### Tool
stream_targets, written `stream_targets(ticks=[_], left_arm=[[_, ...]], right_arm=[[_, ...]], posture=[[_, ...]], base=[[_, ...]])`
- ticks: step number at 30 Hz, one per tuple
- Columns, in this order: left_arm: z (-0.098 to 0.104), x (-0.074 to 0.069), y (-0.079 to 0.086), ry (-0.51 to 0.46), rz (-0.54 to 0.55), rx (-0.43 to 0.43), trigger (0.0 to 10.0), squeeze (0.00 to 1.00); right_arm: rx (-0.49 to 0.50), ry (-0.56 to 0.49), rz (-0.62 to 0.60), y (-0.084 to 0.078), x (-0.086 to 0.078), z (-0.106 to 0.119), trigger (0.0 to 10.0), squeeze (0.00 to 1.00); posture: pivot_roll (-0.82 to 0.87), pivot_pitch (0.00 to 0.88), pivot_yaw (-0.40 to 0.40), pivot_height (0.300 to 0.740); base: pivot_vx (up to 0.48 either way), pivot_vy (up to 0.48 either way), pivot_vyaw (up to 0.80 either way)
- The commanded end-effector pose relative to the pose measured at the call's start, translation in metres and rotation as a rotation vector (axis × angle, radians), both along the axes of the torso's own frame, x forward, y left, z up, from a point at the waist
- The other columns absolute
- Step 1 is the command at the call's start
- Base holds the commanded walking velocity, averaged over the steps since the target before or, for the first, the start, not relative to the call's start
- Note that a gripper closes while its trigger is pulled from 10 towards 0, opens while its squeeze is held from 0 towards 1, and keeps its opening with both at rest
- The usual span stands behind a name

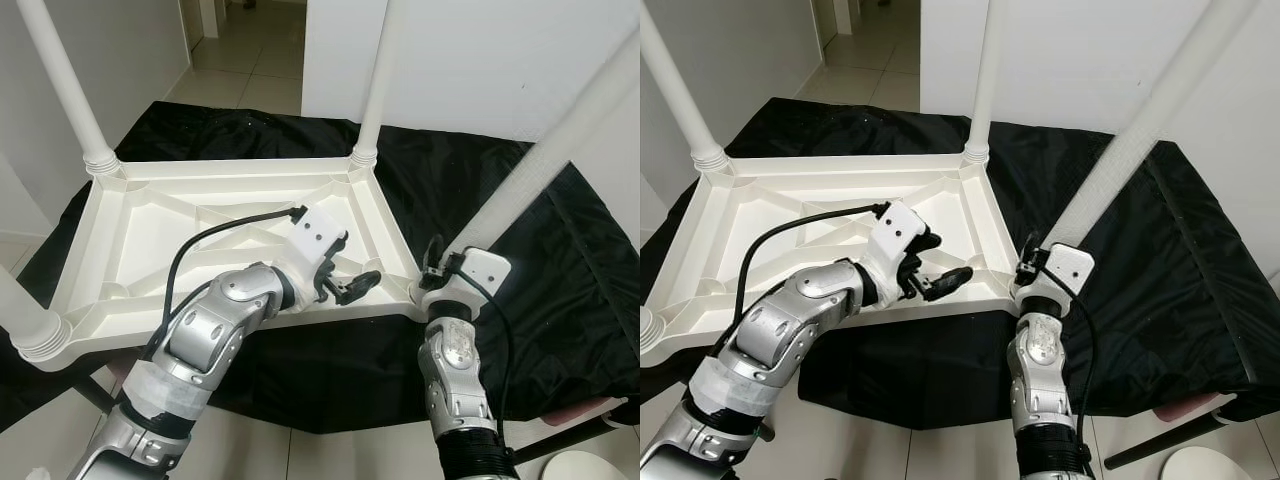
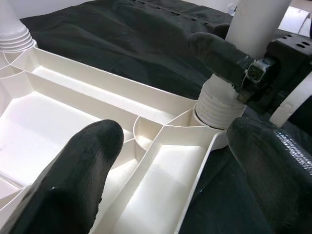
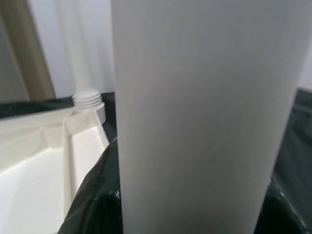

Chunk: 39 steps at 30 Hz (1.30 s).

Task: Building children table

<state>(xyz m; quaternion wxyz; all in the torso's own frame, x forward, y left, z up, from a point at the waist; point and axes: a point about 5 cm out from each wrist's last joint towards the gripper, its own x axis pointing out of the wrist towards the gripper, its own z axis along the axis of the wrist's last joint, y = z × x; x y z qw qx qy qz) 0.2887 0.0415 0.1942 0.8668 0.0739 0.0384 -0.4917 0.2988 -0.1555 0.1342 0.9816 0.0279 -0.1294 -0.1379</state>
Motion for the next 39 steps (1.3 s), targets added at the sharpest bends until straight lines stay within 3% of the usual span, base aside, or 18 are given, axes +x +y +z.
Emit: stream_targets(ticks=[1, 11, 20, 23, 25, 26, 31, 34, 36, 37, 38, 39], left_arm=[[0.004, 0.0, 0.0, -0.012, -0.021, -0.007, 10.0, 0.0], [0.003, -0.001, -0.001, -0.01, -0.009, -0.016, 10.0, 0.0], [0.004, -0.001, 0.0, -0.016, -0.003, -0.02, 10.0, 0.0], [0.011, 0.003, 0.002, -0.039, 0.002, -0.045, 10.0, 0.0], [0.013, 0.004, 0.002, -0.047, -0.002, -0.055, 10.0, 0.0], [0.016, 0.004, 0.004, -0.036, -0.019, -0.089, 10.0, 1.0], [0.023, 0.005, 0.008, -0.027, -0.037, -0.14, 10.0, 1.0], [0.04, 0.008, 0.011, -0.097, -0.037, -0.168, 10.0, 1.0], [0.04, 0.008, 0.011, -0.097, -0.037, -0.168, 10.0, 1.0], [0.046, 0.009, 0.012, -0.118, -0.046, -0.179, 10.0, 0.71], [0.046, 0.009, 0.012, -0.118, -0.046, -0.179, 10.0, 0.71], [0.049, 0.009, 0.011, -0.136, -0.058, -0.179, 10.0, 0.0]], right_arm=[[-0.027, 0.091, -0.032, -0.008, -0.004, -0.019, 10.0, 0.0], [-0.099, 0.101, 0.036, -0.003, -0.004, -0.021, 10.0, 0.0], [-0.032, 0.145, 0.025, -0.009, -0.006, -0.03, 10.0, 0.0], [-0.098, 0.036, 0.106, -0.004, 0.0, -0.001, 10.0, 0.0], [-0.098, 0.023, 0.144, -0.002, 0.001, 0.006, 10.0, 0.0], [-0.106, 0.0, 0.212, 0.003, 0.002, 0.017, 10.0, 0.0], [-0.122, -0.026, 0.344, 0.012, 0.001, 0.036, 10.0, 0.0], [-0.17, -0.026, 0.47, 0.014, 0.0, 0.051, 10.0, 0.0], [-0.17, -0.026, 0.47, 0.014, 0.0, 0.051, 10.0, 0.0], [-0.203, -0.02, 0.524, 0.016, -0.001, 0.054, 10.0, 0.0], [-0.203, -0.02, 0.524, 0.016, -0.001, 0.054, 10.0, 0.0], [-0.239, -0.015, 0.565, 0.018, -0.001, 0.057, 10.0, 0.0]], posture=[[0.06, 0.02, -0.042, 0.74], [0.06, 0.023, -0.053, 0.74], [0.06, 0.02, -0.056, 0.74], [0.06, 0.012, -0.059, 0.74], [0.06, 0.012, -0.059, 0.74], [0.07, 0.008, -0.063, 0.74], [0.06, 0.002, -0.065, 0.74], [0.06, 0.0, -0.068, 0.74], [0.06, 0.0, -0.068, 0.74], [0.06, 0.0, -0.068, 0.74], [0.06, 0.0, -0.068, 0.74], [0.06, 0.0, -0.067, 0.74]], base=[[0.0, 0.0, 0.0], [0.0, 0.0, 0.0], [0.0, 0.0, 0.0], [0.0, 0.0, 0.0], [0.0, 0.0, 0.0], [0.0, 0.0, 0.0], [0.0, 0.0, 0.0], [0.0, 0.0, 0.0], [0.0, 0.0, 0.0], [0.0, 0.0, 0.0], [0.0, 0.0, 0.0], [0.0, 0.0, 0.0]])
